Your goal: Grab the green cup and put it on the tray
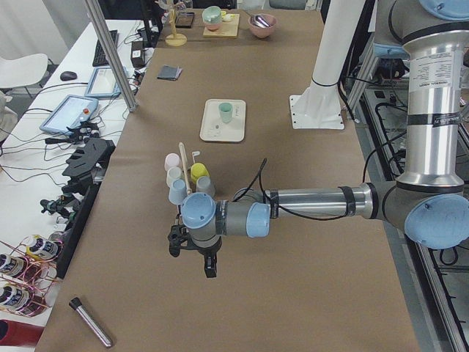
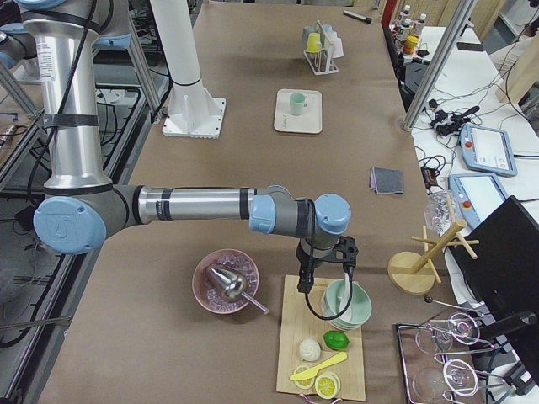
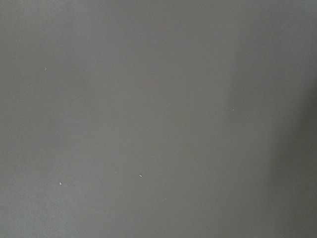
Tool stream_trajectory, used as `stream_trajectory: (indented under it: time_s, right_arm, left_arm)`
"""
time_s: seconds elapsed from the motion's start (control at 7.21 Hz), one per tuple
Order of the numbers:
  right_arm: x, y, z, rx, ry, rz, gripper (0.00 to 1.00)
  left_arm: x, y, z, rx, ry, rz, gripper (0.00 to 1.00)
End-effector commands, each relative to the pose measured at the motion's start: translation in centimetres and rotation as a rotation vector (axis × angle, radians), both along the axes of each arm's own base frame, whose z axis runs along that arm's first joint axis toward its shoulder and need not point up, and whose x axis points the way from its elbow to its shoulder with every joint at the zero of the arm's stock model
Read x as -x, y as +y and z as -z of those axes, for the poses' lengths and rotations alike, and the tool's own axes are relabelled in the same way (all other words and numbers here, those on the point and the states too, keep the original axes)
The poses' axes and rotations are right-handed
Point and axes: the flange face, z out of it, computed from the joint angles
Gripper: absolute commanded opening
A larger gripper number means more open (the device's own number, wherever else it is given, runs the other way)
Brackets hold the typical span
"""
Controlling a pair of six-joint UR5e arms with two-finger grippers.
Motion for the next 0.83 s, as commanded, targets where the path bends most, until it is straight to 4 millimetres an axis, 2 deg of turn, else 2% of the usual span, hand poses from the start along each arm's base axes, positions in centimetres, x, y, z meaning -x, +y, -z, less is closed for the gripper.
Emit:
stream_trajectory:
  time_s: [0.0,0.14,0.69]
  right_arm:
    - [0.0,0.0,0.0,-0.001,0.0,0.0,1.0]
    - [0.0,0.0,0.0,-0.001,0.0,0.0,1.0]
    - [0.0,0.0,0.1,-0.003,0.001,0.0,1.0]
  left_arm:
    - [0.7,-0.5,1.8,-0.029,0.034,0.02,0.98]
    - [3.1,0.0,3.1,-0.053,0.044,0.071,0.98]
    - [3.4,0.3,3.1,-0.058,0.03,0.077,0.98]
